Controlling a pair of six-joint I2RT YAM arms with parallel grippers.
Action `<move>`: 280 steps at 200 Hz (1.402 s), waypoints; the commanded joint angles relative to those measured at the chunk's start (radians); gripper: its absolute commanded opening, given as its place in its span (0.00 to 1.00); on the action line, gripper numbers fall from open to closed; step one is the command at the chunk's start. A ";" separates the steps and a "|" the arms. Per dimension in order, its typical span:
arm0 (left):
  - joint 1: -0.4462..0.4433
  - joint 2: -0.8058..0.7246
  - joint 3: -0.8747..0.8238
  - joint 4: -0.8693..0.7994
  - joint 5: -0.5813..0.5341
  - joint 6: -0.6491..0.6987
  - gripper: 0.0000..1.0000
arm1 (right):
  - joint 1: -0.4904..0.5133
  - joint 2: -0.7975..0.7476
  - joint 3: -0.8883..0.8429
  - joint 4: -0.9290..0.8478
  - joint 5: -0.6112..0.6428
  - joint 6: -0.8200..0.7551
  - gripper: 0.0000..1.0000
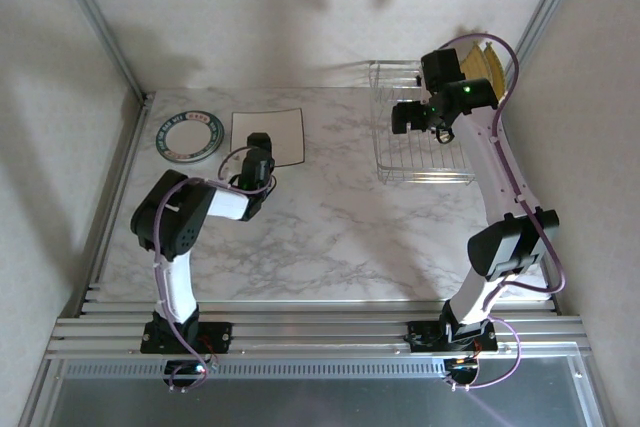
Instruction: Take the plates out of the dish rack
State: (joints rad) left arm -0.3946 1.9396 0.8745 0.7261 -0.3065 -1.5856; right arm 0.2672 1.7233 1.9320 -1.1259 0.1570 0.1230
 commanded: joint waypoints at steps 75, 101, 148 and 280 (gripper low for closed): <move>0.005 -0.191 -0.024 -0.169 0.002 0.074 1.00 | 0.005 -0.037 -0.018 0.040 -0.009 0.004 0.99; 0.003 -0.161 -0.040 -0.140 0.026 0.064 1.00 | 0.005 -0.044 -0.023 0.041 -0.007 0.000 0.99; 0.005 -0.111 -0.052 -0.093 0.067 0.062 1.00 | 0.003 -0.060 -0.047 0.047 0.005 -0.002 0.99; 0.192 -0.282 0.508 -0.831 0.334 1.117 1.00 | -0.155 0.110 0.260 -0.055 0.037 -0.051 0.99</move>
State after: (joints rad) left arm -0.2565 1.7336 1.1984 0.2348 -0.0731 -0.8810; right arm 0.1658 1.7550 2.0796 -1.1286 0.1638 0.1062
